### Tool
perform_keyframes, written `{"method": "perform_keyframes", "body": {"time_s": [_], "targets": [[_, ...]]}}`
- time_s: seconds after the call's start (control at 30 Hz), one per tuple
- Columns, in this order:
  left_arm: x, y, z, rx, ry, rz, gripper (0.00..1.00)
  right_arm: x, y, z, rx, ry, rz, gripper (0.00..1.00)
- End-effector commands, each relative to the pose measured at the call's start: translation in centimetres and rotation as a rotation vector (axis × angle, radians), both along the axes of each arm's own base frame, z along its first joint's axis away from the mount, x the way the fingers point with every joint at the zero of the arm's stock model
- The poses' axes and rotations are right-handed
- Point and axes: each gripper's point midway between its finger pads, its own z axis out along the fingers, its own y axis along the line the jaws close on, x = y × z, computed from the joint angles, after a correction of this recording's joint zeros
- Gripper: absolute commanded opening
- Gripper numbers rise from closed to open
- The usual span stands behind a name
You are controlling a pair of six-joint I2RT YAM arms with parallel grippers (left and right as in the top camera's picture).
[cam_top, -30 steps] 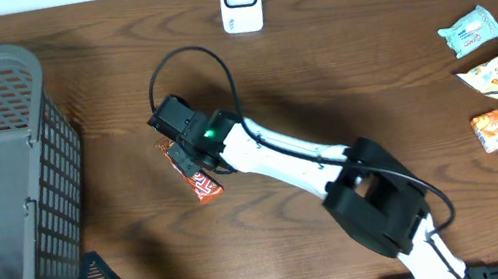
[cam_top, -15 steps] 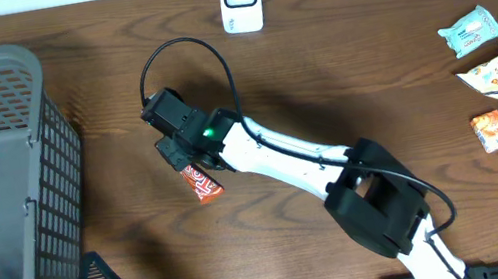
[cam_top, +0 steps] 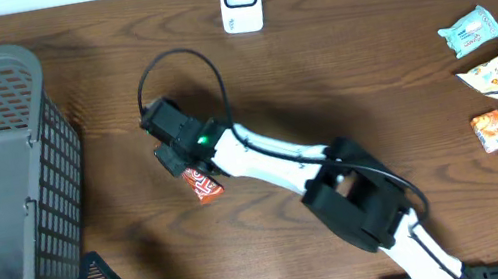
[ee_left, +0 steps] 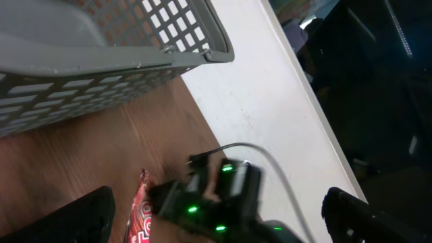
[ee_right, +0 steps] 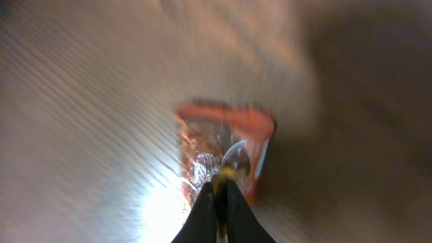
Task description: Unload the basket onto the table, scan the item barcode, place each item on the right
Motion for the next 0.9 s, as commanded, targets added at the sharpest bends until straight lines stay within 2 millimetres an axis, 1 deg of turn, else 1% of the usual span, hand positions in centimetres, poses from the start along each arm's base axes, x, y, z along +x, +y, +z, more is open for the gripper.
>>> {"method": "perform_keyframes", "body": {"time_s": [0.0, 0.03, 0.1, 0.17, 0.2, 0.27, 0.33, 0.4, 0.47, 0.5, 0.57, 0.6, 0.73, 0.83, 0.87], "targets": [[-0.3, 0.2, 0.3, 0.030, -0.006, 0.013, 0.98, -1.6, -0.6, -3.8, -0.061, 0.079, 0.020, 0.01], [-0.3, 0.2, 0.3, 0.030, -0.006, 0.013, 0.98, -1.7, -0.8, -3.8, -0.066, 0.083, 0.019, 0.01], [-0.3, 0.2, 0.3, 0.030, -0.006, 0.013, 0.98, -1.6, -0.7, -3.1, -0.062, 0.069, 0.027, 0.01], [-0.3, 0.2, 0.3, 0.030, -0.006, 0.013, 0.98, -1.0, -0.5, -1.4, -0.048, 0.035, 0.032, 0.01], [-0.3, 0.2, 0.3, 0.030, -0.006, 0.013, 0.98, -0.7, -0.3, -0.3, -0.034, 0.018, 0.038, 0.01], [-0.3, 0.2, 0.3, 0.030, -0.006, 0.013, 0.98, -0.3, -0.1, 3.1, 0.007, -0.015, 0.035, 0.01], [-0.3, 0.2, 0.3, 0.030, -0.006, 0.013, 0.98, -0.2, -0.6, 6.2, 0.036, -0.038, 0.030, 0.01], [-0.3, 0.2, 0.3, 0.030, -0.006, 0.013, 0.98, -0.5, -1.2, 8.7, 0.049, -0.049, 0.027, 0.01], [-0.3, 0.2, 0.3, 0.030, -0.006, 0.013, 0.98, -1.0, -1.7, 10.1, 0.051, -0.050, 0.028, 0.01], [-0.3, 0.2, 0.3, 0.030, -0.006, 0.013, 0.98, -1.3, -1.9, 10.4, 0.047, -0.046, 0.030, 0.01], [-0.3, 0.2, 0.3, 0.030, -0.006, 0.013, 0.98, -1.7, -2.1, 10.2, 0.030, -0.033, 0.033, 0.01], [-0.3, 0.2, 0.3, 0.030, -0.006, 0.013, 0.98, -2.0, -2.2, 9.7, 0.016, -0.022, 0.037, 0.01], [-0.3, 0.2, 0.3, 0.030, -0.006, 0.013, 0.98, -3.2, -2.9, 6.4, -0.051, 0.032, 0.047, 0.01], [-0.3, 0.2, 0.3, 0.030, -0.006, 0.013, 0.98, -4.1, -3.3, 3.1, -0.105, 0.090, 0.035, 0.01], [-0.3, 0.2, 0.3, 0.030, -0.006, 0.013, 0.98, -4.4, -3.3, 2.4, -0.119, 0.104, 0.036, 0.01]]}}
